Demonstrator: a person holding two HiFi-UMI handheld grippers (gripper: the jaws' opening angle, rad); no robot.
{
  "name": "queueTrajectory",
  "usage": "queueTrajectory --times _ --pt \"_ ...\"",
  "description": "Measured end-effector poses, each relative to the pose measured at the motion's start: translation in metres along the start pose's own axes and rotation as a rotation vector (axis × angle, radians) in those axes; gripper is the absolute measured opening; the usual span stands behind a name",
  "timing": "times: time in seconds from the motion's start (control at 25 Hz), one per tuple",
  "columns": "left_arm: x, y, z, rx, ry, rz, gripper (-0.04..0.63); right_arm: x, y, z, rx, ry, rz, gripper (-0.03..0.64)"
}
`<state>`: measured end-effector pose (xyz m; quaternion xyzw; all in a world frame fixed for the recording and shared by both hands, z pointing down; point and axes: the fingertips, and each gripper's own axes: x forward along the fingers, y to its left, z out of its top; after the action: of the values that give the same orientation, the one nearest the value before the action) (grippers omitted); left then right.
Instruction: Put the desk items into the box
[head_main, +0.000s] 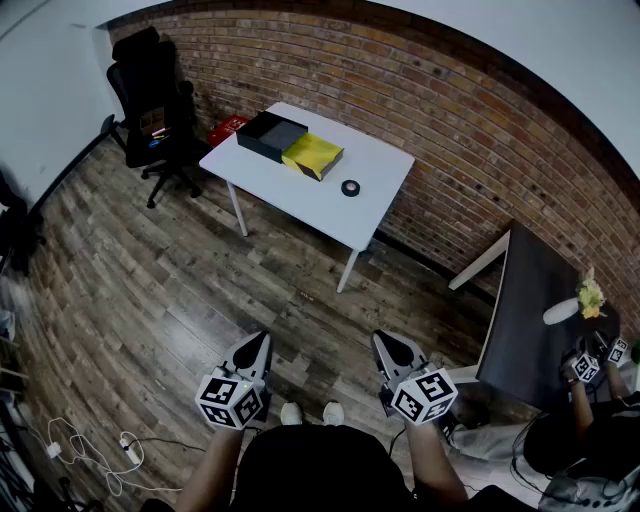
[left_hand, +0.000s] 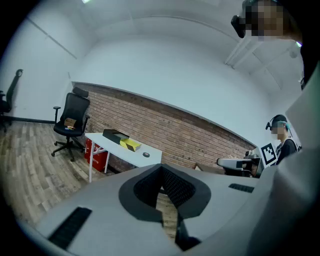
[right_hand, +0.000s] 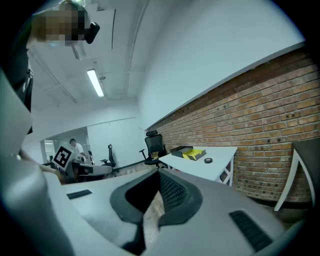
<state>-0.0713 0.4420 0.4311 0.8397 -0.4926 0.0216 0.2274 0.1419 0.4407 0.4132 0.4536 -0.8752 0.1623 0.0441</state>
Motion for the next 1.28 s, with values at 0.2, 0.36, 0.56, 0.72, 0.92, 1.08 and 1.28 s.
queueTrajectory --times 0.2,0.36,0.56,0.72,0.92,1.08,1.28 --pt "-0.003 0.007 0.005 0.001 -0.009 -0.013 0.006 0.003 0.004 0.002 -0.001 -0.003 -0.018 0.02" --pt "-0.006 0.016 0.008 -0.003 -0.015 -0.025 0.006 0.009 0.011 0.006 0.002 -0.017 -0.035 0.021" --pt "-0.011 0.028 0.008 0.001 -0.016 -0.031 0.006 0.016 0.02 0.002 0.003 -0.015 -0.046 0.021" --pt "-0.019 0.038 0.009 -0.002 -0.017 -0.025 0.006 0.022 0.027 -0.002 0.009 -0.002 -0.048 0.021" --pt "-0.032 0.054 0.004 -0.014 -0.009 -0.009 0.006 0.032 0.037 -0.003 0.0 0.01 -0.049 0.021" --pt "-0.039 0.063 0.003 -0.022 -0.007 -0.002 0.006 0.035 0.043 -0.001 0.01 -0.005 -0.049 0.021" --pt "-0.035 0.067 0.003 -0.026 -0.008 -0.004 0.006 0.04 0.042 0.002 0.012 -0.017 -0.043 0.021"
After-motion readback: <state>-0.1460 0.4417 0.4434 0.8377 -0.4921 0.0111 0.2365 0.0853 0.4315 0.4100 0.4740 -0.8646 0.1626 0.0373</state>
